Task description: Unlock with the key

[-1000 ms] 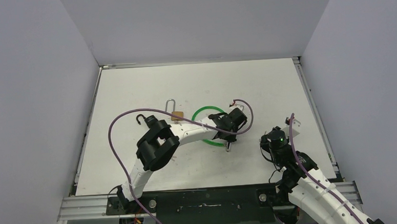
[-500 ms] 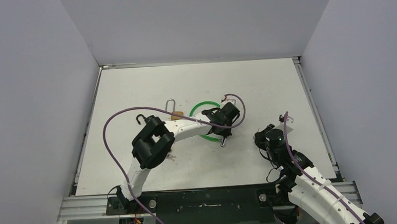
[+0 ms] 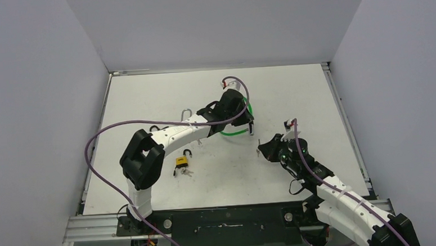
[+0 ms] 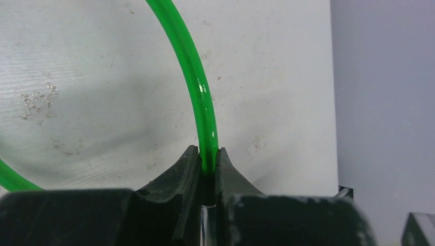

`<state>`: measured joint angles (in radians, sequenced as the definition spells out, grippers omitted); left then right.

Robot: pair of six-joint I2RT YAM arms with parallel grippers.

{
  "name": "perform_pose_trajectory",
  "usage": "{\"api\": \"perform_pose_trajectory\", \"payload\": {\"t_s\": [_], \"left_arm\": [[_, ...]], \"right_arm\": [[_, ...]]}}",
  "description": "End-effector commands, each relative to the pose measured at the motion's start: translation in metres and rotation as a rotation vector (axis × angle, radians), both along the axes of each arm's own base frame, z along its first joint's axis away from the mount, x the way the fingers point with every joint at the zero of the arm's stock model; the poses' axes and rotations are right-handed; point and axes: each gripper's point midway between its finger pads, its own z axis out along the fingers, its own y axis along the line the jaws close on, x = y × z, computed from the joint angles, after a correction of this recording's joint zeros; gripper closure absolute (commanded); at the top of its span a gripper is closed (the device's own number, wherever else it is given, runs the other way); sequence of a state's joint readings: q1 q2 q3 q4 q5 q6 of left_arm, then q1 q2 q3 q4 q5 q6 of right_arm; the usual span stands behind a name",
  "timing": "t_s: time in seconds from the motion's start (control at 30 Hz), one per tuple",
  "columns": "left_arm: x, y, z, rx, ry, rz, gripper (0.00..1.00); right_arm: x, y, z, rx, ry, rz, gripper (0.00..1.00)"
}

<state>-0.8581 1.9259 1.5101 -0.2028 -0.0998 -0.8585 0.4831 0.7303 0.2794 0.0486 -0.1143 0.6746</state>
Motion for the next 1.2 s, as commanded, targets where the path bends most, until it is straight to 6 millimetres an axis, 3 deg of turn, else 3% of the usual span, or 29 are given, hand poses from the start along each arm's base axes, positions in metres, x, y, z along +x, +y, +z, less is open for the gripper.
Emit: {"api": "perform_pose_trajectory", "payload": {"t_s": [0.0,0.47,0.87,1.17], "left_arm": [[0.011,-0.004,0.059,-0.25,-0.016,0.032,1.0],[0.011,-0.001,0.076,-0.369,0.014,0.028,1.0],[0.001,0.002,0.072,-0.377,0.03,0.008,1.0],[0.002,0.006,0.07,-0.364,0.024,0.016,1.0]], "right_arm": [[0.007,0.024,0.03,0.074,-0.102,0.104,1.0],[0.01,0.04,0.044,0.089,-0.12,0.174,1.0],[0.027,0.04,0.049,0.096,-0.109,0.117,1.0],[0.025,0.039,0.055,0.112,-0.128,0.114,1.0]]}}
